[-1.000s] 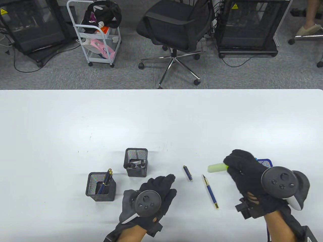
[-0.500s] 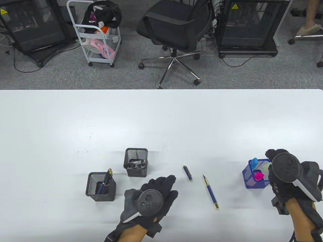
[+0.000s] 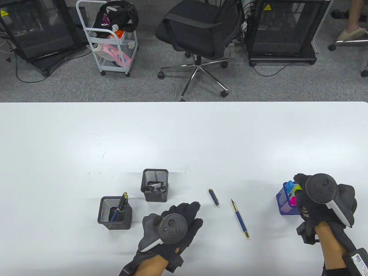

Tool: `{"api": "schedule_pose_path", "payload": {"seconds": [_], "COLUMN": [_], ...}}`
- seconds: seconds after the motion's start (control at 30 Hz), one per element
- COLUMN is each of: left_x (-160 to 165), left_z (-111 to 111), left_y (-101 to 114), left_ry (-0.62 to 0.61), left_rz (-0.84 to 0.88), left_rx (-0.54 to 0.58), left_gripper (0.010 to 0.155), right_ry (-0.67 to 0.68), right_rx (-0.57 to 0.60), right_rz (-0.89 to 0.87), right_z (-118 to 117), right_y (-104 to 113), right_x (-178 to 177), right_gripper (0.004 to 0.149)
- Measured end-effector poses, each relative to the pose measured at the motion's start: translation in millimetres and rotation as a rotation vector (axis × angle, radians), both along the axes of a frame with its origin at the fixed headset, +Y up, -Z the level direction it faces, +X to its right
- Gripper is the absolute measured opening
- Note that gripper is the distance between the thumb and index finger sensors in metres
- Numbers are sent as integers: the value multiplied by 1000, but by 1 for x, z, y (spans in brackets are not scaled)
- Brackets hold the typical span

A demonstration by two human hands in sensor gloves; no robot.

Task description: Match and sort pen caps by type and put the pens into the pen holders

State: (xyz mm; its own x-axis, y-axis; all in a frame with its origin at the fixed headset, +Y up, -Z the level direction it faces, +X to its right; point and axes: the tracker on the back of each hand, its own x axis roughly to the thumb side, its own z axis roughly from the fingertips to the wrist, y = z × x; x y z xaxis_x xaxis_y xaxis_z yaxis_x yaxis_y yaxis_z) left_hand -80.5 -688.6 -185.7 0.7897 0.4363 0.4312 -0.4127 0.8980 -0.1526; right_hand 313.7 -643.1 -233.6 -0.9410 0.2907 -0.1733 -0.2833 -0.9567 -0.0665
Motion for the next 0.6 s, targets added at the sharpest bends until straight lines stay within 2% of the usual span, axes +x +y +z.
{"api": "schedule_pose_path", "payload": {"seconds": [0.1, 0.23, 0.33, 0.4, 0.57, 0.6], "left_x": [0, 0, 0, 0, 0, 0], "left_z": [0, -1, -1, 0, 0, 0], "left_y": [0, -1, -1, -1, -1, -1], "left_ry": [0, 4, 5, 4, 1, 1], "left_rz": [2, 5, 7, 6, 9, 10], "left_rx": [4, 7, 3, 0, 0, 0], "left_gripper": [62, 62, 62, 62, 62, 62], "right_ry": [25, 110, 181, 217, 202, 196], "right_rx": [64, 137, 57, -20, -228, -244], "right_rz": [22, 51, 77, 96, 266, 278], "right_z": [5, 20, 26, 27, 18, 17], "right_y": [9, 27, 24, 10, -61, -68], "right_x": [-7, -42, -82, -105, -149, -151], "right_gripper": [54, 58, 60, 60, 63, 63]}}
